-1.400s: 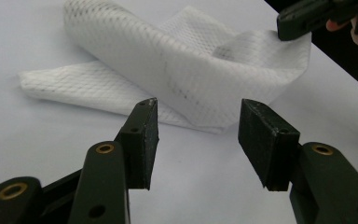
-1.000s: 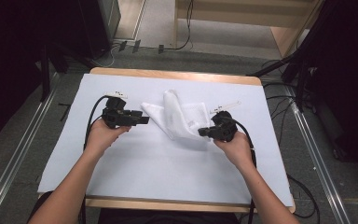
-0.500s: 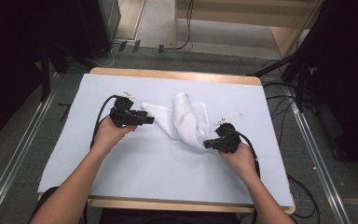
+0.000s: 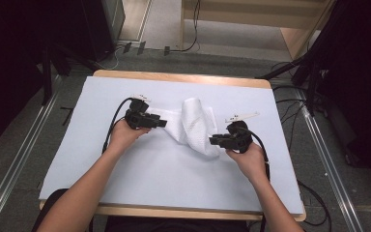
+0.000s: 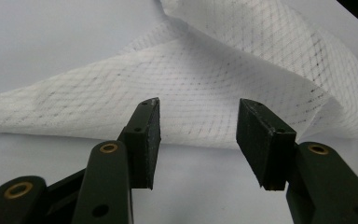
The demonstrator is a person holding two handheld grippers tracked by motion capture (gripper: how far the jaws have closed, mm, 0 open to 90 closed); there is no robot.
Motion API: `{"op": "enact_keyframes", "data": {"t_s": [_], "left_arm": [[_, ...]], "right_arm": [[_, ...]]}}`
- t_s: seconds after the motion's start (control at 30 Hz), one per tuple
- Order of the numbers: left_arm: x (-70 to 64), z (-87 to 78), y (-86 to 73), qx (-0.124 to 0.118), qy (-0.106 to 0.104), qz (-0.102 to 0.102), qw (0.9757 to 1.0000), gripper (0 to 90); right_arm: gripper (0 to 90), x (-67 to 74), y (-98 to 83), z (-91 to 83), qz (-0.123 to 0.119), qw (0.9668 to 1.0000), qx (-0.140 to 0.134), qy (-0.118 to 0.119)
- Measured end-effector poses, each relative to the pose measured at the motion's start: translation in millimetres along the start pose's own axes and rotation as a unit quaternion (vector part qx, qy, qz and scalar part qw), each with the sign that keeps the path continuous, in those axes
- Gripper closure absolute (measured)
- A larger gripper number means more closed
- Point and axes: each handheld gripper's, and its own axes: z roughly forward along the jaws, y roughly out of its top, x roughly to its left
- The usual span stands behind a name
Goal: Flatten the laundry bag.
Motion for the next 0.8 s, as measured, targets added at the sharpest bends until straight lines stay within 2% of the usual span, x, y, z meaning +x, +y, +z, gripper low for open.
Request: {"op": "enact_keyframes", "data": {"t_s": [0.23, 0.33, 0.47, 0.67, 0.77, 0.8], "left_arm": [[0.9, 7.9, -2.8, 0.006, -0.001, 0.001, 1.0, 52.6], [0.6, 11.3, -4.1, 0.007, 0.004, 0.005, 1.0, 54.8], [1.3, 14.7, -5.5, 0.009, 0.0, 0.0, 1.0, 56.2], [4.8, 18.4, -8.1, 0.021, 0.009, 0.007, 0.9997, 57.1], [7.0, 19.3, -9.2, 0.023, 0.007, 0.001, 0.9997, 57.5], [8.5, 19.9, -9.9, 0.022, 0.007, -0.004, 0.9997, 57.8]], "right_arm": [[60.7, -3.5, 18.0, 1.9, -0.004, 0.9998, -0.018, -0.008], [53.4, -3.1, 26.3, 9.4, -0.004, 0.9997, -0.024, -0.01], [43.7, -1.8, 36.3, 24.5, -0.008, 0.9996, -0.025, -0.013], [42.5, -6.6, 42.2, 48.6, 0.003, 0.9996, -0.016, -0.021], [42.5, -9.9, 40.2, 56.6, 0.008, 0.9997, -0.006, -0.023], [42.4, -12.7, 37.9, 62.4, 0.013, 0.9994, 0.004, -0.031]]}}
